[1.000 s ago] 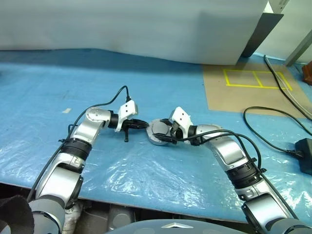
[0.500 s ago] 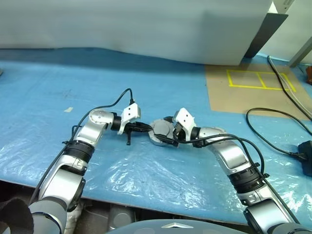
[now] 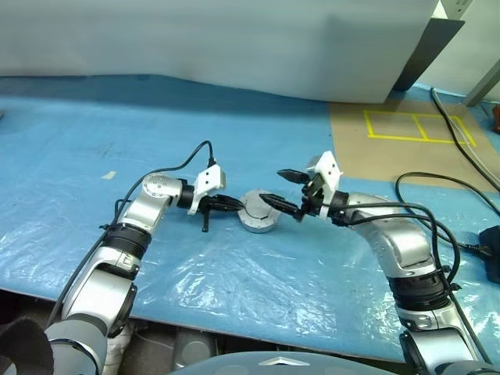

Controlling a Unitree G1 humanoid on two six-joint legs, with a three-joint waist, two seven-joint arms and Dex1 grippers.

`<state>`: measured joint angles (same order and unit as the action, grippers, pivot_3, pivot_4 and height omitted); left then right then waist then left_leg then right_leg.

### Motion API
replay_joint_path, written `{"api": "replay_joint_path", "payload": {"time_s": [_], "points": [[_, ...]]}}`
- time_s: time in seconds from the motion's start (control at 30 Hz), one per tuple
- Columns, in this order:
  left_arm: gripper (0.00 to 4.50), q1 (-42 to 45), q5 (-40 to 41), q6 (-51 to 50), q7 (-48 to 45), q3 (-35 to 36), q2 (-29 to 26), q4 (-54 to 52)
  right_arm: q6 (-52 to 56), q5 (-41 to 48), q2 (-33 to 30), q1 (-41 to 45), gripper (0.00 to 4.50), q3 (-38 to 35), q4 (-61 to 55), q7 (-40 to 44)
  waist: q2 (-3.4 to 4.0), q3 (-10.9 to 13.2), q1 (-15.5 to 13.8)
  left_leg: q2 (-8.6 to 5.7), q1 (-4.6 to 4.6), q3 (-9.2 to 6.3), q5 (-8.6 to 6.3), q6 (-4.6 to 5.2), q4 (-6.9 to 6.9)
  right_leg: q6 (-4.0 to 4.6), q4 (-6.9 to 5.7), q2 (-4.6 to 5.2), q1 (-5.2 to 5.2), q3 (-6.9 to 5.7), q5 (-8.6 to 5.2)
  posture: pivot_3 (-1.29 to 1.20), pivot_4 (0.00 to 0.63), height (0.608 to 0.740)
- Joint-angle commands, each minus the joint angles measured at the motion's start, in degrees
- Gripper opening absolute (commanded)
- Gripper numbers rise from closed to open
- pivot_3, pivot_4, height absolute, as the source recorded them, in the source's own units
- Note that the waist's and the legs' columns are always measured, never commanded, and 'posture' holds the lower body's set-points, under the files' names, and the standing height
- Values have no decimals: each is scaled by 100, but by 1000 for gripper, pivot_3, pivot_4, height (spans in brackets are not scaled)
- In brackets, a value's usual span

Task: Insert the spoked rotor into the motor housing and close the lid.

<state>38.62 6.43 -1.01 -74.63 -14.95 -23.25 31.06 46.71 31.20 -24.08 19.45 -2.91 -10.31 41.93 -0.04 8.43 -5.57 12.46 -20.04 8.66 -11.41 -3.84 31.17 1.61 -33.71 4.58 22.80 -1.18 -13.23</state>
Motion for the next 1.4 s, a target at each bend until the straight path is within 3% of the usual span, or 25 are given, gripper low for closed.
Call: {"api": "replay_joint_path", "payload": {"time_s": [0.03,0.23,0.67,0.8,1.03,1.27,1.4], "points": [[0,-150,-216,-85,9,-164,-64,45,1229,728,-10,-178,4421,-694,555,-243,0,0,1,0,1,0,0,0,0,1,1,0,-1,0,0,0,150,740],[0,-222,-214,-98,0,-150,-123,-14,2167,1299,173,-284,4421,-844,666,-322,24,2,9,13,0,4,1,-1,-2,2,-6,-12,3,0,0,0,150,740],[0,-141,-241,-40,29,-146,-97,98,2100,1393,1163,99,4421,-744,1079,-657,26,2,16,21,2,6,1,-2,3,3,-7,-16,8,-3,-1,0,150,740],[0,-189,-233,-67,21,-141,-112,35,2065,1538,1185,147,3511,-1116,1138,-716,27,2,15,22,2,7,1,-2,3,4,-10,-16,10,-3,-1,0,150,740],[0,-188,-249,-35,14,-155,-104,81,2127,1702,1243,-34,3511,-1092,931,-744,27,2,-1,21,-1,7,1,-3,2,3,-9,-15,9,-5,0,0,150,740],[0,-95,-285,7,-21,-144,-77,186,2100,1601,1446,-207,1401,-735,725,-866,27,2,-9,20,3,6,1,-3,2,3,-8,-13,3,-7,-1,0,150,740],[0,-101,-299,20,-37,-125,-89,196,2043,1561,1441,-266,1334,-716,705,-889,27,1,8,20,7,7,1,-3,3,4,-10,-13,3,-5,-1,0,150,740]]}}
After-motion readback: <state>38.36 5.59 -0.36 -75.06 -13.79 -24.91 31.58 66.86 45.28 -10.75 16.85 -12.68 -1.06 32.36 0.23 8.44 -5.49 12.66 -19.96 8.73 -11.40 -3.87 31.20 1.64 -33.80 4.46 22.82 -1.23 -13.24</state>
